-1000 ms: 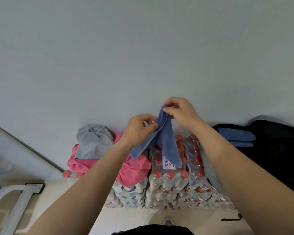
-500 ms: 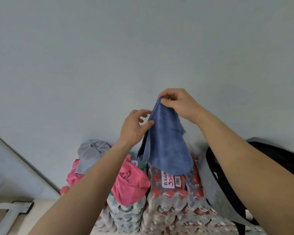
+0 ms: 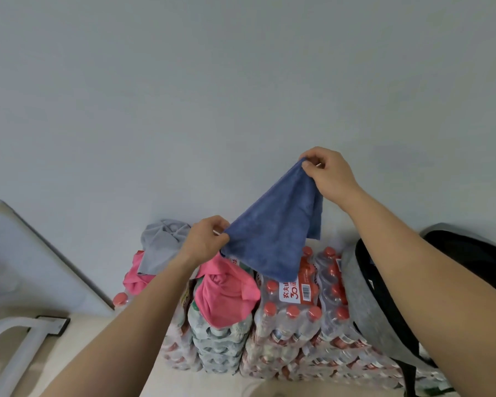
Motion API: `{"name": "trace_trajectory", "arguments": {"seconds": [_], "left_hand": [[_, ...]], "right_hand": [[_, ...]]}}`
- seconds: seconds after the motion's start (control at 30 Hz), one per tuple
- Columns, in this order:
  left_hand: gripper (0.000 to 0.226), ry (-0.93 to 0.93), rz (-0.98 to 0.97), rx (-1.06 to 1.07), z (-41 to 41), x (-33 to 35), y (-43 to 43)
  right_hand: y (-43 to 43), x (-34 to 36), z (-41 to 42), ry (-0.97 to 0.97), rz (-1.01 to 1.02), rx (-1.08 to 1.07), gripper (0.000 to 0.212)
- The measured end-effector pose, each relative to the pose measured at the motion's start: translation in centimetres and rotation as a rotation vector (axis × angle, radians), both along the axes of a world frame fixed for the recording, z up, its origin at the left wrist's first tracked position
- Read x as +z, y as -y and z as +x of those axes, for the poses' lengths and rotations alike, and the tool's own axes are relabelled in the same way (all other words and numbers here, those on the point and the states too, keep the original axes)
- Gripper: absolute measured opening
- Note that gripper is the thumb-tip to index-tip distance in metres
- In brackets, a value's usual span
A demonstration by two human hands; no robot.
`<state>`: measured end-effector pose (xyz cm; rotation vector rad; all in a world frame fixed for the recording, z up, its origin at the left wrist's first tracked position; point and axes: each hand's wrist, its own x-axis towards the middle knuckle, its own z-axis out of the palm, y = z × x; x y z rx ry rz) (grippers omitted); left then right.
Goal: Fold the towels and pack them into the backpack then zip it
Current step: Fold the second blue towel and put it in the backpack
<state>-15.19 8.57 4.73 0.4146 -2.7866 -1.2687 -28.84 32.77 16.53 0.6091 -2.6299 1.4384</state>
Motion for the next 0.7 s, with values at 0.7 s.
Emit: {"name": "trace_trajectory", "arguments": {"seconds": [0.7], "left_hand": [[0.012,-0.019,0.373,0.065,1.6,-3.0,0.5]], "right_hand": [[-2.0,-5.6,0.1,0.102,0.097,-0.182,0.019]]}}
